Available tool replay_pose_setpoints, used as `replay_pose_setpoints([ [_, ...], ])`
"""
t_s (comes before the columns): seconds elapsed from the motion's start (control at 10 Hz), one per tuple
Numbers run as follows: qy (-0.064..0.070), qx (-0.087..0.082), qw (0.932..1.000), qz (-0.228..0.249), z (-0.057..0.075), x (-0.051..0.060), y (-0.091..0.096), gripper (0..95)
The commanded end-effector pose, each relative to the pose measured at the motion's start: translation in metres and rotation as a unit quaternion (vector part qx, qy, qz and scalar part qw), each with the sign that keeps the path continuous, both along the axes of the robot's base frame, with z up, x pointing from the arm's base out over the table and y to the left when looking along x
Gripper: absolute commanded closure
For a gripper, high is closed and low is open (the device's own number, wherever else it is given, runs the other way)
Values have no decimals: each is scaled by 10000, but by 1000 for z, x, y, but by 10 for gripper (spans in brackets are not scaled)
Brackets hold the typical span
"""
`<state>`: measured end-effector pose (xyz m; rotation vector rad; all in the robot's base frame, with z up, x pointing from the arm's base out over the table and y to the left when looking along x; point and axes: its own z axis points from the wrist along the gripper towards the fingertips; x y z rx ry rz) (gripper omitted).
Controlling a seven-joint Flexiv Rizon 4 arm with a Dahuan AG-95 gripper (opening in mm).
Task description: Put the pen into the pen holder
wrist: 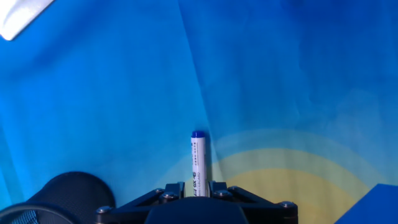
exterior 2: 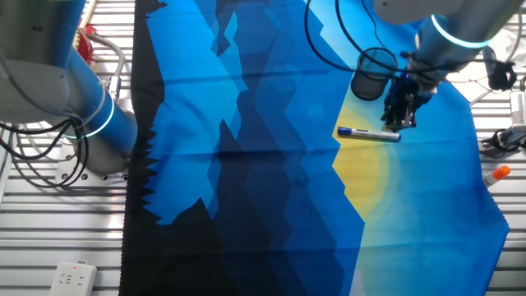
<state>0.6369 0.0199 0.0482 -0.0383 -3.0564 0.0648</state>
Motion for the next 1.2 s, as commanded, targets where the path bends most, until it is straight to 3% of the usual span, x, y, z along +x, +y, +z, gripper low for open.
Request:
replay_pose_setpoints([
  [0.1, 194, 122, 9988, 432, -38, 11, -14, 760],
  [0.2, 262, 123, 9989, 369, -46, 12, -16, 760],
  [0.3, 259, 132, 9995, 118, -63, 15, -21, 760],
  [0.4, 286, 151, 9995, 72, -65, 15, -21, 760],
  [0.6, 1040, 458, 9933, -188, -42, 17, -12, 760],
  [0.7, 1043, 340, 9938, -179, -32, 17, -7, 950],
  [0.8, 836, 137, 9964, -77, -26, 16, -6, 950],
  [1.0, 538, 190, 9981, 221, -2, 17, -13, 950],
  [1.2, 483, 228, 9975, 453, 11, 13, -19, 950],
])
